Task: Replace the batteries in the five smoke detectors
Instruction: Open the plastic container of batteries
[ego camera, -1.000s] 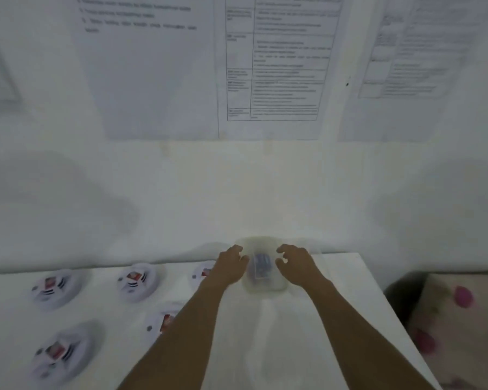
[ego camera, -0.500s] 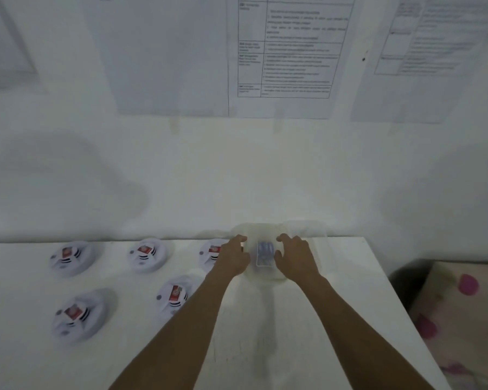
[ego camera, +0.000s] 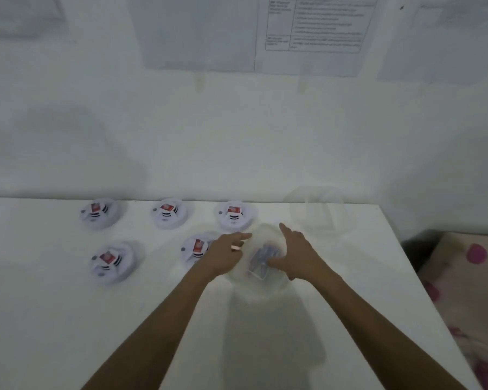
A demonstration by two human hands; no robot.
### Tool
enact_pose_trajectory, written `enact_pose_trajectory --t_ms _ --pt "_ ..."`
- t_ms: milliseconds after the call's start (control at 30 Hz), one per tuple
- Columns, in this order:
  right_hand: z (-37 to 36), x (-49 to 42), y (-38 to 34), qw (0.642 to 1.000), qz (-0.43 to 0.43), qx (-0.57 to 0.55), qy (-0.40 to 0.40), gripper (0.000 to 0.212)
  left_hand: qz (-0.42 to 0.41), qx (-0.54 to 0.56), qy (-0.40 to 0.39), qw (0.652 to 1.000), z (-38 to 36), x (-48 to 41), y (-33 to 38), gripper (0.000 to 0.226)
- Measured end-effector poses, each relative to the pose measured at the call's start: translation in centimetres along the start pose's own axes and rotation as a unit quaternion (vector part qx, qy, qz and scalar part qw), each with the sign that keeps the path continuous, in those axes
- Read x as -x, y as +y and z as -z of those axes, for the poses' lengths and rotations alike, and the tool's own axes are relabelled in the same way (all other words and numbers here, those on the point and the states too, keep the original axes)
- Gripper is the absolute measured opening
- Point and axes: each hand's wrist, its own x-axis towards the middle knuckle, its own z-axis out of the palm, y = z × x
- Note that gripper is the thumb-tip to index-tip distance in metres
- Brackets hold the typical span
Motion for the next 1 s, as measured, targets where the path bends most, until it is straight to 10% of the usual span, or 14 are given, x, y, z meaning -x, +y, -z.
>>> enact_pose_trajectory --t_ms 367,700,1000 --pt "-3.0 7.1 -0.1 0.996 -0.018 0.086 -0.007 0.053 -0.040 0.025 -0.016 0.999 1.2 7.3 -3.4 0.032" --pt "-5.8 10.3 1.8 0.969 -0.018 -0.222 -0.108 0.040 0.139 0.108 0.198 0.964 -0.2 11.9 -7.6 0.040" --pt "-7.7 10.4 3.2 0.926 -0.028 -0.352 -0.136 0.054 0.163 0.169 0.141 0.962 -0.5 14.0 -9.0 0.060"
